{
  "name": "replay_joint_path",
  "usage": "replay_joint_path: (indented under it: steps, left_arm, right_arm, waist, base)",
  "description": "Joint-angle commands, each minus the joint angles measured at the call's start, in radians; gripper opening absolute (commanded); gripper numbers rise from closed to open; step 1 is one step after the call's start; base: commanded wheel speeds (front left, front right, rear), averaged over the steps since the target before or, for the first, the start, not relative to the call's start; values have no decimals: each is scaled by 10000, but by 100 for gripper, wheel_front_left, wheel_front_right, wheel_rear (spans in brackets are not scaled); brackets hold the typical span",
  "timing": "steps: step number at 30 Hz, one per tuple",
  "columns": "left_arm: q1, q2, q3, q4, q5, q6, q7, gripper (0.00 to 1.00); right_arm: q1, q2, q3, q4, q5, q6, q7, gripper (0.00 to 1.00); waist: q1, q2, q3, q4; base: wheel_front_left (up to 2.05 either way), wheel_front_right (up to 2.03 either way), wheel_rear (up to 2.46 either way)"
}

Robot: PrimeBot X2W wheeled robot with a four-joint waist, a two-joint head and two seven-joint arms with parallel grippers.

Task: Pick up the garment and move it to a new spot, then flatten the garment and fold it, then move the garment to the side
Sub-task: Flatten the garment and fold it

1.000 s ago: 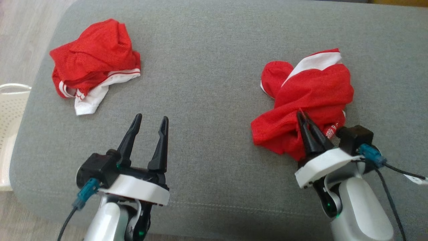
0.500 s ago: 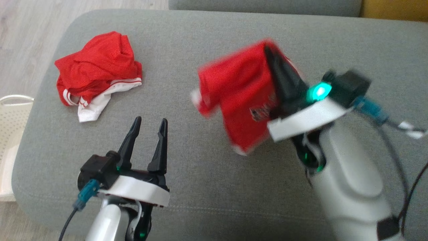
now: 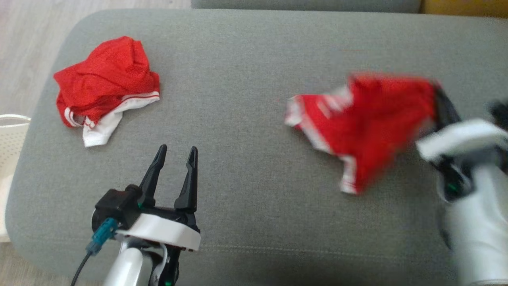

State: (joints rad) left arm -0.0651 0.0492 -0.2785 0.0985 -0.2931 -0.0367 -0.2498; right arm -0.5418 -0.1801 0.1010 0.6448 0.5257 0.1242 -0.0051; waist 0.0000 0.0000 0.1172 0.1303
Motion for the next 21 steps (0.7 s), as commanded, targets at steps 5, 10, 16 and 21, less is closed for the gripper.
replay_joint_path:
  steps: [5, 10, 16, 21]
  left_arm:
    - [-495, 11, 338, -287, 41, -49, -120, 100]
    - [-658, 11, 336, -213, 71, -78, -120, 100]
    - [-744, 11, 404, -248, 53, -51, -120, 100]
    - [-770, 11, 538, -352, -135, -8, -120, 100]
  right_arm:
    - [-594, -231, -2968, 2058, -2496, 65, -477, 100]
    - [-1129, 356, -4144, 2133, -4051, 65, -996, 100]
    - [-897, 1028, -2745, 681, -4114, 65, -1787, 100]
    - [256, 1178, -1296, -1115, -3530, 65, -2129, 100]
  waist:
    - [0, 0, 324, -244]
    - [0, 0, 446, -483]
    - [0, 0, 338, -810]
    - [0, 0, 109, -1059]
  base:
    - [0, 0, 0]
    - [0, 0, 0]
    - [0, 0, 0]
    - [0, 0, 0]
